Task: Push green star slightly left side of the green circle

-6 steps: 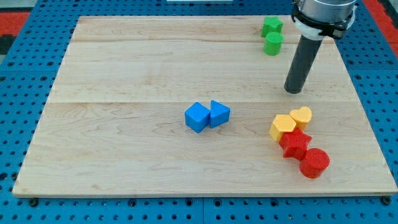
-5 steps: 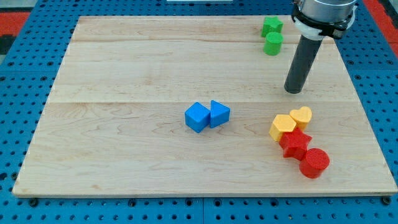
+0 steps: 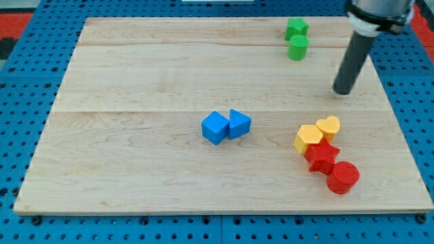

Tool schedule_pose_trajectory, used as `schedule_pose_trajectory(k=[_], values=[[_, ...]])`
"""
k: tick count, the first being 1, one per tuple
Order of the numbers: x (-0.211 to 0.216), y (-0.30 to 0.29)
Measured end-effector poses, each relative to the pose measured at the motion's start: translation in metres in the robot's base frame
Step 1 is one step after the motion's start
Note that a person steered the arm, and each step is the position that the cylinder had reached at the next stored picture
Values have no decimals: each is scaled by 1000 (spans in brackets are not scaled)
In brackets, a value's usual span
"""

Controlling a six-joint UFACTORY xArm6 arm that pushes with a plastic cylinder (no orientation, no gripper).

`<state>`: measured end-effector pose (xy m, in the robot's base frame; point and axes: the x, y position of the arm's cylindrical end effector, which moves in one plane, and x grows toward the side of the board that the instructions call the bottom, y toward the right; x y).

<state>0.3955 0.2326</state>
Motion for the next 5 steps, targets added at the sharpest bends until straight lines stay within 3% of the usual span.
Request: schedule_pose_trajectory(k=[2,3,4,5], values=[[-86,33],[-127,-20],[-172,-32],[-182,-68]])
